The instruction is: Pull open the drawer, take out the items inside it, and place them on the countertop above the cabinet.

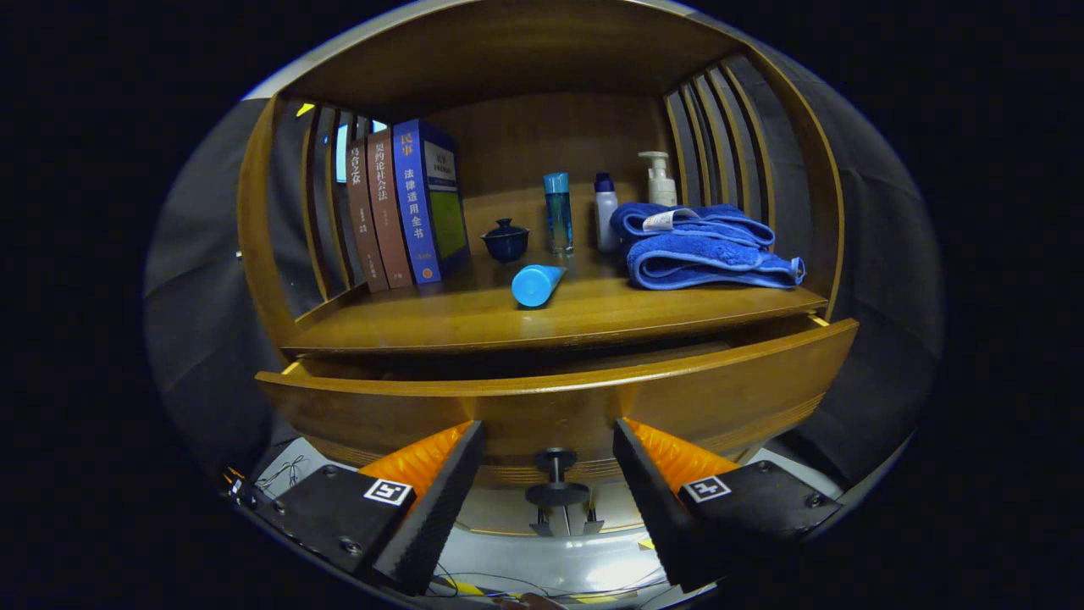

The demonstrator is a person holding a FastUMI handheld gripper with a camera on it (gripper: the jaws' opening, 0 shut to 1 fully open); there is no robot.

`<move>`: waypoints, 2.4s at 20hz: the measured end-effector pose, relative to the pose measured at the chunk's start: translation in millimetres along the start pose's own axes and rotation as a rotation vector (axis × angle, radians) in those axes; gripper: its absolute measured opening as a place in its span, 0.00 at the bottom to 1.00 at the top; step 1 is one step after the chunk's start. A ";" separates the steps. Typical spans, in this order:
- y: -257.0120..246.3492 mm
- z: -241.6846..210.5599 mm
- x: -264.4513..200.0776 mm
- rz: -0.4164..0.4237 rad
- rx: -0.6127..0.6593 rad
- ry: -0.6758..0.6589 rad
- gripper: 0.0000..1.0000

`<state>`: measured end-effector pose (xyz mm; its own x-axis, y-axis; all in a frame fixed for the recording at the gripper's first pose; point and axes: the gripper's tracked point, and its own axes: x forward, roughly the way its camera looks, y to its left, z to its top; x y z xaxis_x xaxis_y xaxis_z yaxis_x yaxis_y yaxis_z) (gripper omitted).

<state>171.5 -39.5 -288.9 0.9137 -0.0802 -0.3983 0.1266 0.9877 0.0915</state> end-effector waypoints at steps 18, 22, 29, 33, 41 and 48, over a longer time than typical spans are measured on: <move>-6.4 8.3 23.6 -0.011 -0.026 0.008 0.99; -10.4 22.7 10.0 -0.018 -0.018 -0.024 0.99; -9.6 94.0 -45.5 -0.021 -0.078 -0.180 1.00; 0.1 140.5 -98.5 -0.009 -0.096 -0.275 1.00; 19.5 194.3 -209.1 0.014 -0.127 -0.432 0.99; 28.0 198.7 -271.4 0.046 -0.129 -0.498 0.99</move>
<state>3.8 -16.7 3.1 0.9942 -0.0594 0.0892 0.0620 0.9977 -0.0271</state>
